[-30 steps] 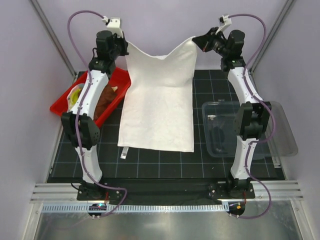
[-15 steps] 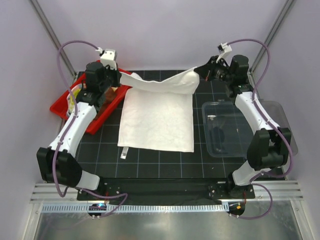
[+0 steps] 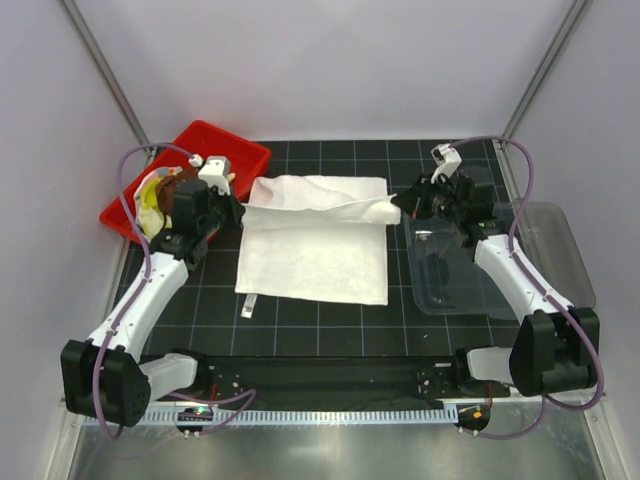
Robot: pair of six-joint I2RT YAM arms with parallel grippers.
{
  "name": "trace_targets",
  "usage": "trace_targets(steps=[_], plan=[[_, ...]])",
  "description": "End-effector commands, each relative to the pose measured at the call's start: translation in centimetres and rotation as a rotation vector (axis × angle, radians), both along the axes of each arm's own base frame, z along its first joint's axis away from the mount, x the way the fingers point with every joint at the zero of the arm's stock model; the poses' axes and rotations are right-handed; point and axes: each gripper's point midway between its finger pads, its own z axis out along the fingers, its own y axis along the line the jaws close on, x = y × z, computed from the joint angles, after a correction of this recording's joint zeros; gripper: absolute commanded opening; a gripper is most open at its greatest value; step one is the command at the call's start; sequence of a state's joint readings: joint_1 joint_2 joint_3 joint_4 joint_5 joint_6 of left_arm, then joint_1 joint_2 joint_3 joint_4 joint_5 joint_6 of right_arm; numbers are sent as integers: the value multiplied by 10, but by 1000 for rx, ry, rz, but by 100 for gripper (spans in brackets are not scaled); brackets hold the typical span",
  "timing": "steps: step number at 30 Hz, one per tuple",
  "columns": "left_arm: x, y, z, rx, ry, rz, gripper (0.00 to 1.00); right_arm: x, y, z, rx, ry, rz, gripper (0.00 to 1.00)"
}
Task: Fold and stack the towels
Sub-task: Fold the towel
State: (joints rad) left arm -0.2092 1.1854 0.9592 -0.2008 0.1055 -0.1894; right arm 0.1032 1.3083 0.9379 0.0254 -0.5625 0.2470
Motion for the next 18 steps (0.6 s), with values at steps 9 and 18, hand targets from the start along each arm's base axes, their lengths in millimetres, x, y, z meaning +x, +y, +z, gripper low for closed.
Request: trace_targets(steps=[9,18], plan=[[-39,1,-23,21,50,101,0,-45,15,-15,-32,19,-1,1],[-32,15,20,85,-111,128,0,-63,4,-10,-64,-7,-56,1]])
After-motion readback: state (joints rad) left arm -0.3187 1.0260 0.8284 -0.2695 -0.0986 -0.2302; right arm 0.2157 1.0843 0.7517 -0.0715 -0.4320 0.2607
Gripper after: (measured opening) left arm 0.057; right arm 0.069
